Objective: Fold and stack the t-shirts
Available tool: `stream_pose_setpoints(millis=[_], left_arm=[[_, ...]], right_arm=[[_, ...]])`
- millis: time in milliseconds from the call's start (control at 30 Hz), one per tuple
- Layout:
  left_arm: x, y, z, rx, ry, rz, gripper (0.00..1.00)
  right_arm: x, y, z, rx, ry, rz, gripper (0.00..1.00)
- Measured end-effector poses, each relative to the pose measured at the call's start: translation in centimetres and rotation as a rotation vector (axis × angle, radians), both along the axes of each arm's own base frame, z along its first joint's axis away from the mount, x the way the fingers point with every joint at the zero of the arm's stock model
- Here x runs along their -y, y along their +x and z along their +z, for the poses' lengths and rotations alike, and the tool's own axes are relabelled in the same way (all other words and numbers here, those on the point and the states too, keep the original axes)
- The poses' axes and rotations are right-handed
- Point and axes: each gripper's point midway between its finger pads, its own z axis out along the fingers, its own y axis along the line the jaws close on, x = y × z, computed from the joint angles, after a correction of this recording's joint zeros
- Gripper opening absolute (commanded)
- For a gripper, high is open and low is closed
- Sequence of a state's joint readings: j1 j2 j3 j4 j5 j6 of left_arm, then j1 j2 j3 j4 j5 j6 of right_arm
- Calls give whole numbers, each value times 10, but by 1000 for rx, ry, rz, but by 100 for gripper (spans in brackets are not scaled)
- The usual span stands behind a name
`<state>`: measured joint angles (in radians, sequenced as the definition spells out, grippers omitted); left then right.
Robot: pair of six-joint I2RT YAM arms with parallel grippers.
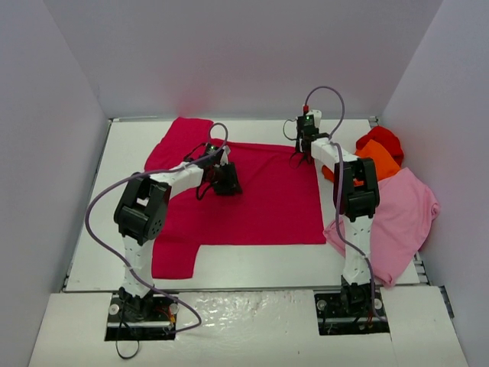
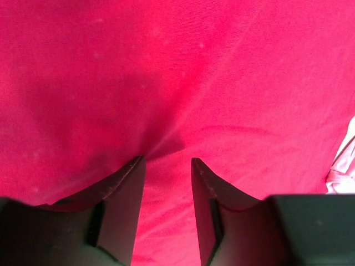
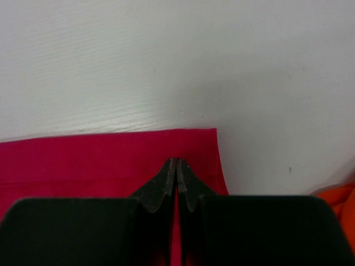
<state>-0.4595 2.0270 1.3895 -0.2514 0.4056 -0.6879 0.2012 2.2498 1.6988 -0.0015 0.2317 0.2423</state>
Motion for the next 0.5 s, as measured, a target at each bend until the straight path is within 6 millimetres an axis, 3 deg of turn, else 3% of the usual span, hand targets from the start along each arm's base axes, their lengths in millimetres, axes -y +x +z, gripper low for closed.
stream_pose_setpoints(millis=[333, 500], left_arm=[[-8, -7, 1, -23, 34, -6, 39], [-9, -8, 1, -31, 40, -13, 39]], right_arm=[[-2, -15, 19, -2, 26, 13, 0], [-8, -17, 16, -16, 61, 26, 0]])
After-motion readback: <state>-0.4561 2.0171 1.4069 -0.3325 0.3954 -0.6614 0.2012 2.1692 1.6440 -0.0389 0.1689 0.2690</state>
